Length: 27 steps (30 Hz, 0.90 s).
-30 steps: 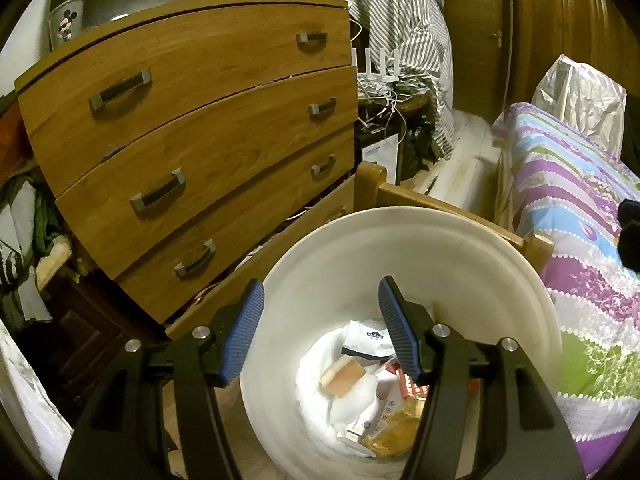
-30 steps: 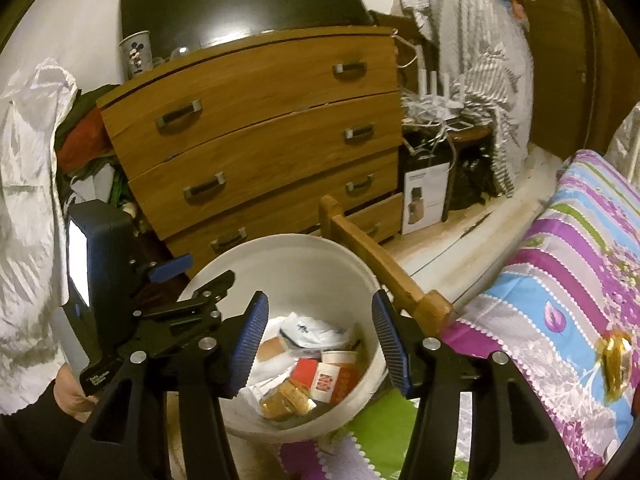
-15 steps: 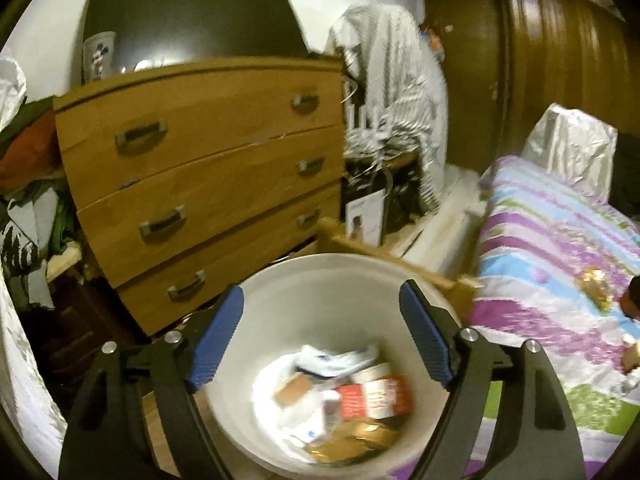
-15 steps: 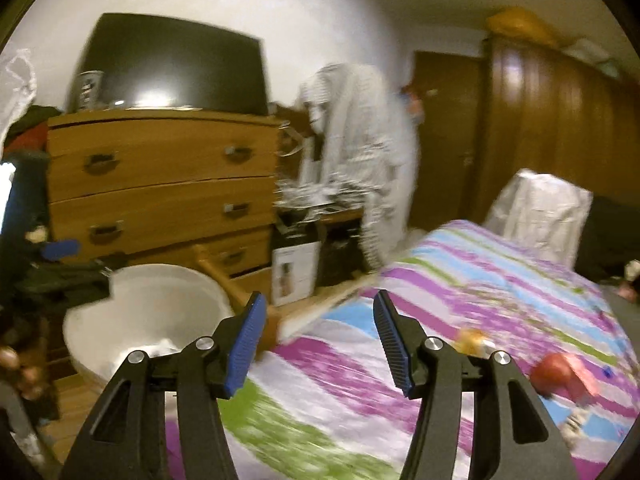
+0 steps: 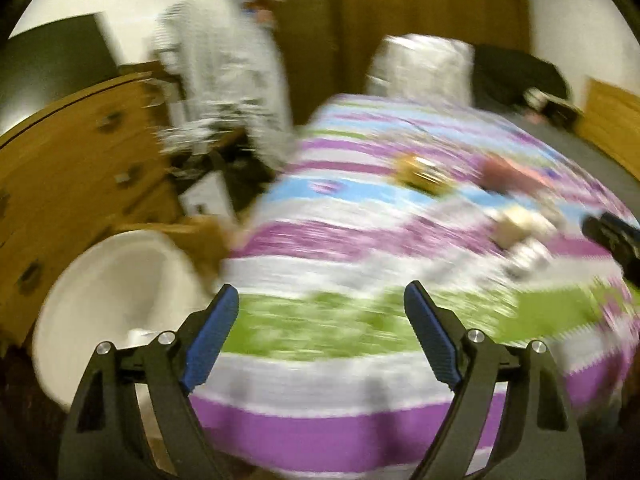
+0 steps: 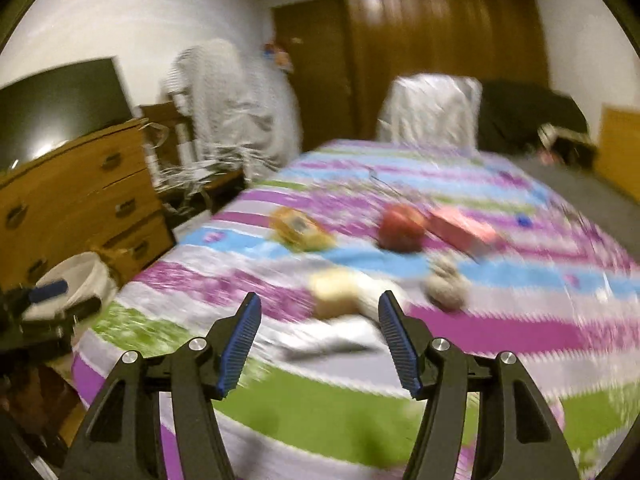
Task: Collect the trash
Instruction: 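Move both tools back over the remaining items on the bed, then grasp the white plastic wrapper with the left tool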
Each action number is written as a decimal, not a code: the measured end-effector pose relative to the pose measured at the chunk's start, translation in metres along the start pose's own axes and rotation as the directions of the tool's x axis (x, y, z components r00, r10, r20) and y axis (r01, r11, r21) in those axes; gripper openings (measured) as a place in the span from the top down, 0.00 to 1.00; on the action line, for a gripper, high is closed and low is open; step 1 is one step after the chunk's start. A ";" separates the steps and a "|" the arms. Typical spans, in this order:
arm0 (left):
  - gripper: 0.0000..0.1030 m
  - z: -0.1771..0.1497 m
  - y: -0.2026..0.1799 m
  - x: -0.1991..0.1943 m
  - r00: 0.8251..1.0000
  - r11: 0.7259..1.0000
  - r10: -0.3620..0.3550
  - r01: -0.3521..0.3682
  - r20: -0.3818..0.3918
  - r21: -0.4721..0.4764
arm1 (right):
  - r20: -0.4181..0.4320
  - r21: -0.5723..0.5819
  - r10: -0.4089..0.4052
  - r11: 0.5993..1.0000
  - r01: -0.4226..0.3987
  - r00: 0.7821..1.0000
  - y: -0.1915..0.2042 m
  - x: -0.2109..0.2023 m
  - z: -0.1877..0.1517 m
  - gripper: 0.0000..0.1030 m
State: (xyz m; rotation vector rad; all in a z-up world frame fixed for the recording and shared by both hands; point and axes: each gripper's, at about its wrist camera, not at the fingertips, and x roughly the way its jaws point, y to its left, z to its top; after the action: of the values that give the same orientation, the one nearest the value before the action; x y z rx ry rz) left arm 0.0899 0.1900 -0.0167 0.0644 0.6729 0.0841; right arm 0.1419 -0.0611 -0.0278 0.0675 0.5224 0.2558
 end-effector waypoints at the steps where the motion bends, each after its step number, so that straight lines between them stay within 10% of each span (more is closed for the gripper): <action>1: 0.21 -0.001 -0.013 0.005 0.999 0.999 -0.036 0.036 -0.012 0.034 | -0.006 0.030 -0.006 1.000 0.006 1.000 -0.014 -0.003 -0.005 0.39; 14: 0.24 0.029 -0.149 0.088 0.927 0.894 -0.340 0.371 -0.156 0.251 | -0.016 0.314 0.005 0.949 0.000 1.000 -0.129 -0.019 -0.049 0.39; 19: 0.68 0.018 -0.176 0.103 0.905 0.845 -0.358 0.419 -0.231 0.333 | -0.029 0.346 0.022 0.938 -0.010 0.999 -0.144 -0.015 -0.054 0.39; 27: 0.72 -0.007 -0.128 0.058 0.894 0.870 -0.409 0.443 -0.186 0.218 | -0.045 0.280 0.090 0.957 -0.074 0.995 -0.121 -0.012 -0.049 0.39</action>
State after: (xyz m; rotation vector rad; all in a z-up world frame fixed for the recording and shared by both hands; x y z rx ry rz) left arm 0.1377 0.0688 -0.0696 0.1575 0.8169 -0.4327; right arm 0.1348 -0.1813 -0.0798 0.3575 0.6116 0.2645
